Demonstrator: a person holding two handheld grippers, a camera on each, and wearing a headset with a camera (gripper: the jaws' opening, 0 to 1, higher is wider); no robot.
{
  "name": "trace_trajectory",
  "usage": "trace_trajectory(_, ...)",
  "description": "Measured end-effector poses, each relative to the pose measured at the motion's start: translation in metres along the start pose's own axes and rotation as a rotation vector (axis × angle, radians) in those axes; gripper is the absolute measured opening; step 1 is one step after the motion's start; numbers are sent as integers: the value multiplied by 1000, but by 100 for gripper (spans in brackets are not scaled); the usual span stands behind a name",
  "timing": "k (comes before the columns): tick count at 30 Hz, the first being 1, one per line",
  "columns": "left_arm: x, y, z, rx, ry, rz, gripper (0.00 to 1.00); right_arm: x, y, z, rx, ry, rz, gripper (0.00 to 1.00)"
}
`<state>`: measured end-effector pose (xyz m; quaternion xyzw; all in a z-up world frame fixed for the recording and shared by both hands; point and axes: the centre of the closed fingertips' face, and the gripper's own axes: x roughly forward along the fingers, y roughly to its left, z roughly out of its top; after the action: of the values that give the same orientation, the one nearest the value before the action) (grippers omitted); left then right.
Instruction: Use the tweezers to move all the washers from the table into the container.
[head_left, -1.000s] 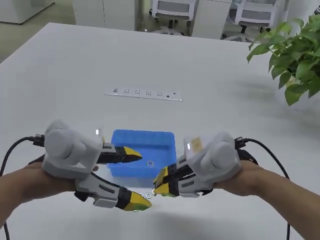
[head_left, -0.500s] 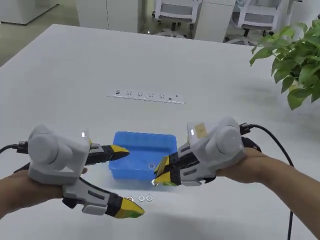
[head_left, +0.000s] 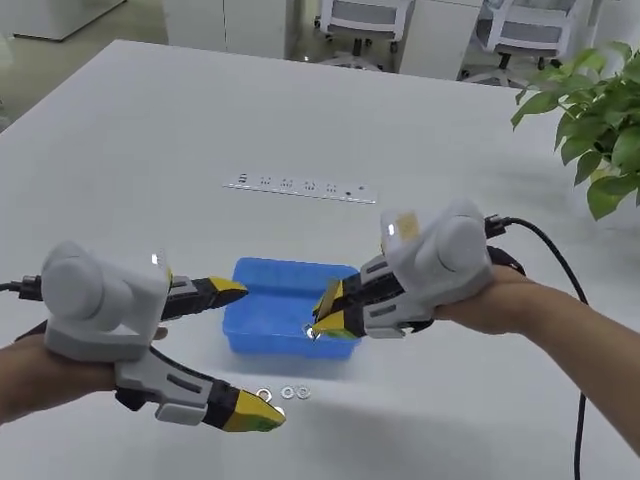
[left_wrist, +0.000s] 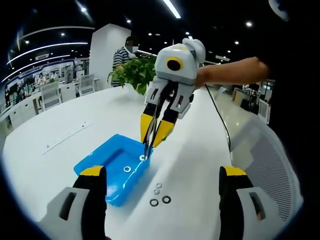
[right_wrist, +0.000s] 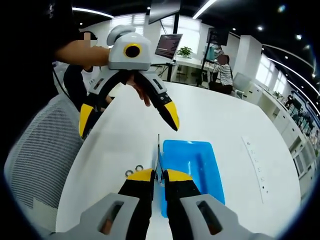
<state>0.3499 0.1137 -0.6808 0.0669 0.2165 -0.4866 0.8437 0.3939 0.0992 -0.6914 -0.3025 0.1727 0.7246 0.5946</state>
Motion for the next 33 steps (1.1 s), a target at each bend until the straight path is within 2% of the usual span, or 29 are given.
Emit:
trace_trajectory(11,-2,6,2,1,-8,11,99,12,-18,-6,3,0,-12,9)
trace_trajectory(33,2,27,4,2,-9,9,96,46,-35,-21,31,3,6,9)
